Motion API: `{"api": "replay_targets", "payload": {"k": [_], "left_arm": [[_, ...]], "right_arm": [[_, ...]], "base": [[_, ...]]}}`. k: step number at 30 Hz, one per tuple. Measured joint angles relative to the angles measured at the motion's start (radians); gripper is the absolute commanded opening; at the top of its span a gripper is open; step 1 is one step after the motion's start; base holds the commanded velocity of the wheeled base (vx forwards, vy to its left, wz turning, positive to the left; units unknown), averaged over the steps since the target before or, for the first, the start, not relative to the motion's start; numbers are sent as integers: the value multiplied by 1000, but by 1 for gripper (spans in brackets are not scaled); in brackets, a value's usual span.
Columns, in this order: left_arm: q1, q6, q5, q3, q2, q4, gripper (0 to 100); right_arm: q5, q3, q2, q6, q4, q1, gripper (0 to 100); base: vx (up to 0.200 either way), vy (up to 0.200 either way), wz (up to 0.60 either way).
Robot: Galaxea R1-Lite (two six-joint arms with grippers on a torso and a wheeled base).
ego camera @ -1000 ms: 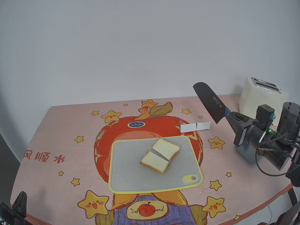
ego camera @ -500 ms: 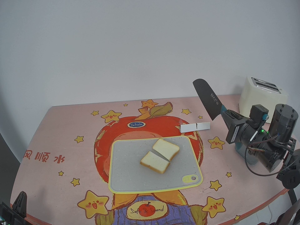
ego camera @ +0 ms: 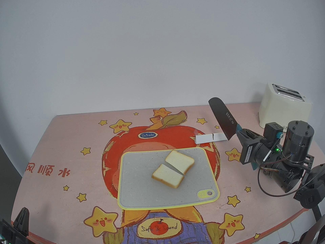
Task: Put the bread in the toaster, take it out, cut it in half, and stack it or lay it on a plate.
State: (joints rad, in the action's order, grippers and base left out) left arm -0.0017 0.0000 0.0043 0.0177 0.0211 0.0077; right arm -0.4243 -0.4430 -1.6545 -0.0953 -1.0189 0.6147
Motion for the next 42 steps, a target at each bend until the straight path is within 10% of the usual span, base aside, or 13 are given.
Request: {"api": "replay_targets", "payload": {"k": [42], "left_arm": [[0, 0, 0, 0, 1, 0, 0]], "right_arm": [[-59, 54, -54, 6, 1, 53, 0]], "base": [[0, 0, 0]]}}
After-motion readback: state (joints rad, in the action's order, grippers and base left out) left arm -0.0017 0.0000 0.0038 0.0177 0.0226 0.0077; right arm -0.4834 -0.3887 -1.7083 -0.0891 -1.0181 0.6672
